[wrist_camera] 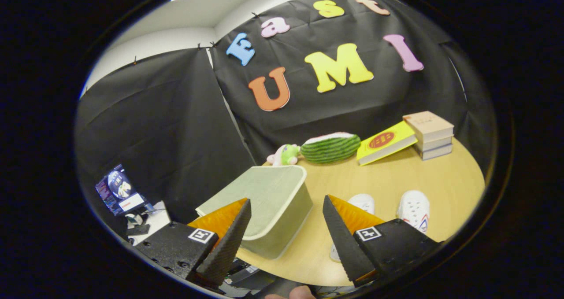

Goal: Open the storage box then place both shoes into the box .Put the left shoe in first, then the right shoe, with the right side of both shoes facing outward in a uniform manner.

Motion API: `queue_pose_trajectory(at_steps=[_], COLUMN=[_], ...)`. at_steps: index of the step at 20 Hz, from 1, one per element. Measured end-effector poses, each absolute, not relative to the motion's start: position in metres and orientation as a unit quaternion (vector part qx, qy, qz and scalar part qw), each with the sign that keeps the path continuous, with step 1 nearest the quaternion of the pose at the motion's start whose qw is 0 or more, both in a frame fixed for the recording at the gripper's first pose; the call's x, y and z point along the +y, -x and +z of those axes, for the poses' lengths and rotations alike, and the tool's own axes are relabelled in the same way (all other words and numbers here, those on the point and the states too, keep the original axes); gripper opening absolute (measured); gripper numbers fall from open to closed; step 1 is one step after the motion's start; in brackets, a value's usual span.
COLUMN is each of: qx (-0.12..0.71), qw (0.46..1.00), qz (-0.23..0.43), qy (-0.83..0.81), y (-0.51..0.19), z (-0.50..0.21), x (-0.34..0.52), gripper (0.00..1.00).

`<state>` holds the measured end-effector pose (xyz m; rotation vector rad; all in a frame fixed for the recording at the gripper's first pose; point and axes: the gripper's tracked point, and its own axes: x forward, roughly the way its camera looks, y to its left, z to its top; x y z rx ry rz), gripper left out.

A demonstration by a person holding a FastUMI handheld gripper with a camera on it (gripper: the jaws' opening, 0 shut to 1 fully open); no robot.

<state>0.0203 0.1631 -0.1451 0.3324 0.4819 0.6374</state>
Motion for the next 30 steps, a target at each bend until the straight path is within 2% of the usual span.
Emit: queue_pose_trajectory(at_steps=[6,10,14,17,18,19,20,30], qx=[0.325,0.366,0.392,0.401,0.399,0.397,0.396,0.34], qw=[0.842,0.805,0.754,0.734,0.728,0.721,0.72,0.766], qz=[0.361,0.367,0.382,0.372,0.373,0.376,0.378,0.428], qy=[-0.236,-0.289,-0.363,-0.402,-0.414,-0.424,-0.426,-0.338], y=[-0.021,-0.03,-0.031,-0.035,-0.035,-0.034,-0.033,-0.033], z=[-0.183,-0.205,-0.2,-0.194,-0.188,-0.18,-0.174,-0.059], x=[0.207,0.222,0.233,0.232,0.231,0.231,0.232,0.28], gripper=[1.0,0.93,0.71,0.22,0.18,0.09,0.06,0.06])
